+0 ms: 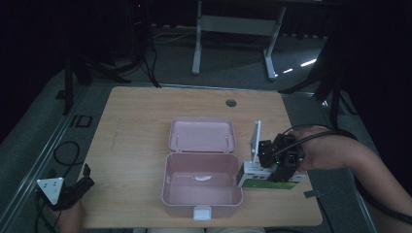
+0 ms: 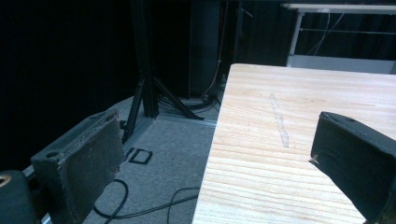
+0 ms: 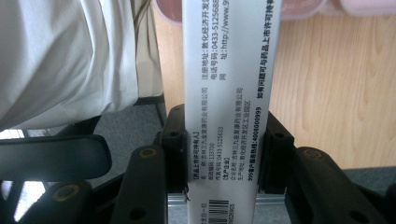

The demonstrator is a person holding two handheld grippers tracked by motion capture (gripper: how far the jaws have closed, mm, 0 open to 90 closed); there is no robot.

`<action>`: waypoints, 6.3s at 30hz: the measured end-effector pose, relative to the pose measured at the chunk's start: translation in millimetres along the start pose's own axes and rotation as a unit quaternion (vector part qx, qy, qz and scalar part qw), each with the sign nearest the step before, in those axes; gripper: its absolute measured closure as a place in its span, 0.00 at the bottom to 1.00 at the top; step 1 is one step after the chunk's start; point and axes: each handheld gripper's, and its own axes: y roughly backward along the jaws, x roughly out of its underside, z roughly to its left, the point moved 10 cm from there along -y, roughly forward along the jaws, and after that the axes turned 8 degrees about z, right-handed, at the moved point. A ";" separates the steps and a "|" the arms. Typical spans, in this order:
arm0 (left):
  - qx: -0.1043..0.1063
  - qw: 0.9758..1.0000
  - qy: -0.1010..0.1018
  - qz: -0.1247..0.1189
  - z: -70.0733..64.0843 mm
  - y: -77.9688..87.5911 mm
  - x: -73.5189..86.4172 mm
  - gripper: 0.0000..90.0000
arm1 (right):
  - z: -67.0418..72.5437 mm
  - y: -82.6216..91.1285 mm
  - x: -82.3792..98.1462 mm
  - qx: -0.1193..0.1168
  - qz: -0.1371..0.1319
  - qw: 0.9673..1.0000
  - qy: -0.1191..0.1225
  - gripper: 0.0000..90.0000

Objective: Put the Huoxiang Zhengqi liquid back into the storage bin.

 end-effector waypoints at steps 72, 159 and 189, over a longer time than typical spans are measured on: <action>0.007 1.000 0.023 -0.006 5.5 2.3 -1.0 0.03 | 3.6 -136.4 -161.4 -0.053 0.023 0.997 0.051 0.68; 0.001 1.000 0.013 -0.004 3.2 2.0 0.2 0.03 | -130.9 -190.8 -11.0 0.122 -0.388 0.851 -0.334 0.15; 0.001 1.000 0.008 -0.003 2.2 1.7 0.3 0.03 | -136.8 -223.3 68.4 0.193 -0.422 0.737 -0.491 0.14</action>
